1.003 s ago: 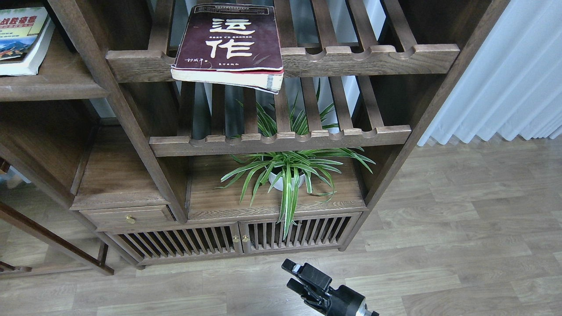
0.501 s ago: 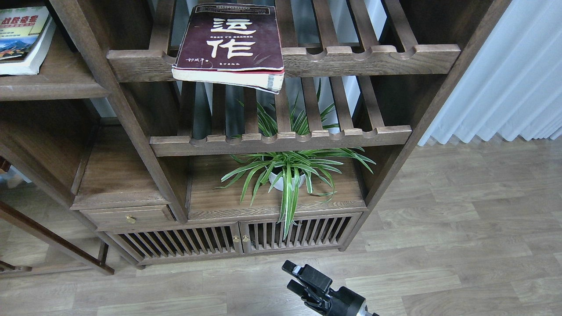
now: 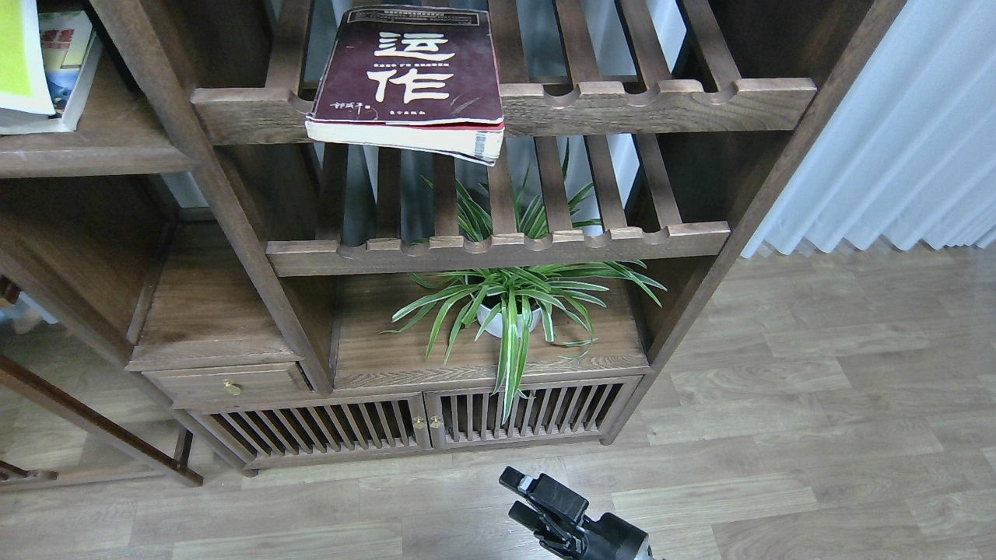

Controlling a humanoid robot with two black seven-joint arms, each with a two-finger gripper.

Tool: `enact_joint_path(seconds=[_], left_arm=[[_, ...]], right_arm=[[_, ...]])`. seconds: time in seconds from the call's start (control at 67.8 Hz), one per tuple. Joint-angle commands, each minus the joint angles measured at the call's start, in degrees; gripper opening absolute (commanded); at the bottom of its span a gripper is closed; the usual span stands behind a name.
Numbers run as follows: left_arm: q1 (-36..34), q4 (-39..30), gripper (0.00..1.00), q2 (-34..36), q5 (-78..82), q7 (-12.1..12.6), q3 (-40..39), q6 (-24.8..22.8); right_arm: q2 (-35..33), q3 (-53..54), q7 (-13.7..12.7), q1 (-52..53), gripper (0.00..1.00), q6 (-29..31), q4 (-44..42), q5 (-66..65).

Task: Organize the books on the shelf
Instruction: 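Place the yellow-green book on the side shelf with the left gripper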

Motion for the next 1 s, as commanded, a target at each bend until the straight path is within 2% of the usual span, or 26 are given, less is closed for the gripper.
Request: enact_joint_path(seconds=[0.0,0.088,0.206,0.354,0.516,0.678,0.796,0.811,0.988], left_arm=[[-0.3,0.5,0.18,-1.2,0.3,0.4,-0.4,0.0],[-0.6,0.7,0.14,-1.5,0.3,0.5,-0.5,0.0],[-0.7,0.8,0.27,-2.7,0.4,0.5,-0.5,0.0],[-0.9,0.6,0.59,-3.3,1.0,0.6,-0.6,0.0],[-1.5,0.1,0.82,-3.0,1.8,0.6,-0.6,0.0],[-1.6,-1.8,0.98,-2.5,1.8,0.5,-1.0,0.0],[-1.6,-3.9,1.00,-2.2,1.6,0.5,-1.2,0.0],[-1.6,-6.0,1.00,-1.7,1.6,0.5,-1.4,0.0],[-1.4,-12.1,1.00,0.7,1.7,0.7,-1.1,0.0]], right_arm=[[0.0,0.0,0.0,0.0,1.00,0.0,0.0,0.0],[0.0,0.0,0.0,0.0,1.00,0.0,-0.1,0.0],[0.0,0.0,0.0,-0.1,1.00,0.0,-0.1,0.0],[0.0,0.0,0.0,0.0,1.00,0.0,-0.2,0.0],[0.0,0.0,0.0,0.0,1.00,0.0,-0.3,0.0],[0.0,-0.1,0.0,0.1,1.00,0.0,-0.6,0.0],[0.0,-0.1,0.0,0.1,1.00,0.0,-0.6,0.0],[0.0,0.0,0.0,0.1,1.00,0.0,-0.7,0.0],[0.0,0.1,0.0,0.1,1.00,0.0,-0.7,0.0]])
